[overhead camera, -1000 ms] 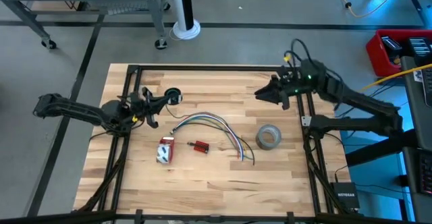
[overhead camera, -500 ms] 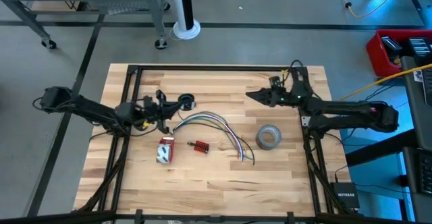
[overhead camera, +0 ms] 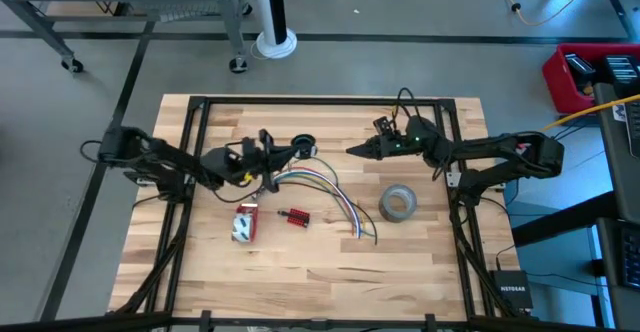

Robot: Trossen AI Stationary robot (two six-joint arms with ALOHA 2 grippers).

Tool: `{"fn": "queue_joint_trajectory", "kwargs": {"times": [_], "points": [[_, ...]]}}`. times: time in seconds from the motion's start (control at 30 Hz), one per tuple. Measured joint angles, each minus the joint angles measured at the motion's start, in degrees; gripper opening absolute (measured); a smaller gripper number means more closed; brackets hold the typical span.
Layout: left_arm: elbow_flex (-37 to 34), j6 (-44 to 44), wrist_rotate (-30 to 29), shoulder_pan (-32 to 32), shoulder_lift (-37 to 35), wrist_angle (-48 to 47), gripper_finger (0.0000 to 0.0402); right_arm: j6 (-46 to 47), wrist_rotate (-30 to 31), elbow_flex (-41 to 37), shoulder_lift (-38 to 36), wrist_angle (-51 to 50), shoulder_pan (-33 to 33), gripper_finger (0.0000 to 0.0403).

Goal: Coil cords
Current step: Uncoil the green wire from the black spool

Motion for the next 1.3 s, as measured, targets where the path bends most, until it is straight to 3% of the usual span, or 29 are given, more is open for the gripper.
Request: {"fn": "queue_joint_trajectory", "kwargs": {"times": [0.33, 0.53, 0.63, 1.1, 1.3], "points": [[8.39, -5.85, 6.36, 3.73, 10.81, 4.59, 0.0000, -15.53, 0.39, 3.08, 0.60, 0.44, 5.28, 0.0145], [10.64, -8.56, 6.50, 4.15, 12.87, 4.44, 0.0000, -23.36, 9.00, 4.03, 0.60, 0.25, 8.92, 0.0145], [11.06, -8.51, 6.50, 3.99, 12.87, 4.56, 0.0000, -24.27, 11.85, 4.03, 0.60, 0.06, 9.11, 0.0145], [11.10, -9.02, 6.51, 3.54, 12.89, 4.59, 0.0000, -24.87, 12.59, 4.03, 0.60, -0.23, 8.98, 0.0145], [11.10, -11.30, 10.07, 3.48, 12.89, 6.39, 0.0000, -26.60, 13.75, 4.03, 0.60, -0.19, 9.00, 0.0145]]}}
